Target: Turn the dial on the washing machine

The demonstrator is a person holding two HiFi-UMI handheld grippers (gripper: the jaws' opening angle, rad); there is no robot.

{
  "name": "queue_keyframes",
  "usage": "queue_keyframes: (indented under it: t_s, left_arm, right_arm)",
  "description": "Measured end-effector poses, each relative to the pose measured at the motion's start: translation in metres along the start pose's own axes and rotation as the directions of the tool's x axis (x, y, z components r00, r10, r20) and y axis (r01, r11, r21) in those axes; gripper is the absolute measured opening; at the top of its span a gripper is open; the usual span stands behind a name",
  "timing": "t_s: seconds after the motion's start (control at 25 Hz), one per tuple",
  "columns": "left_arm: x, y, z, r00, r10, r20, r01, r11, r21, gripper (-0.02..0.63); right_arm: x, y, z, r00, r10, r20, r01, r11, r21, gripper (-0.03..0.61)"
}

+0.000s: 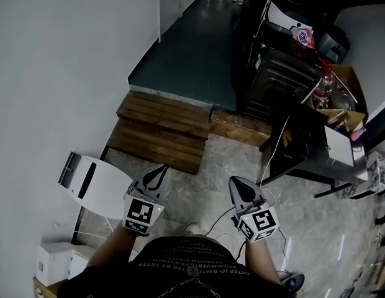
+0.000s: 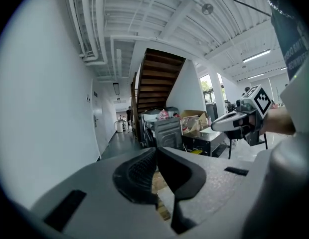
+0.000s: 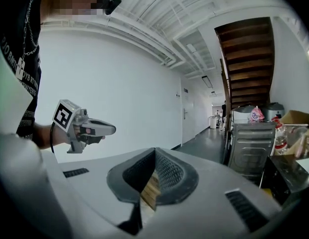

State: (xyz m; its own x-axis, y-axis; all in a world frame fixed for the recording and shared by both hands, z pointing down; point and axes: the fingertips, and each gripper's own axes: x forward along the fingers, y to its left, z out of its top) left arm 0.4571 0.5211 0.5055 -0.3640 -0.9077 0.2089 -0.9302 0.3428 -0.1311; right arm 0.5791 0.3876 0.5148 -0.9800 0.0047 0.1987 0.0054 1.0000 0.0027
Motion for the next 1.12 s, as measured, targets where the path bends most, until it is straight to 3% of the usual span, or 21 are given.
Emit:
queue_keyframes:
  t_s: [0.32,0.56,1.0,1.12]
  left_arm:
    - [0.053,-0.008,0.024,0.998,0.059,0.036,-0.060,0.998,0.026,0.017]
    - [0.064,-0.002,0.021,0.993,0.111,0.031,-0.112,0.993,0.042,0.009]
    - [0.102,0.082,0.006,0.988,0.154,-0.014,-0.154,0.988,0.016,0.009]
    - [0.122,0.108,0.017,0.992,0.126,0.029,-0.126,0.992,0.024,0.006]
  right_arm:
    - [0.012,-0.061,0.002,1.000,0.024,0.017,-0.023,1.000,-0.016,-0.003]
    - [0.030,-0.069,0.000,0.998,0.063,0.025,-0.063,0.998,0.009,-0.003]
    - [0.117,-0.081,0.000,0.997,0.073,-0.003,-0.073,0.996,0.044,-0.003]
    - [0.145,-0.085,0.012,0.998,0.063,0.013,-0.063,0.997,0.038,-0.003]
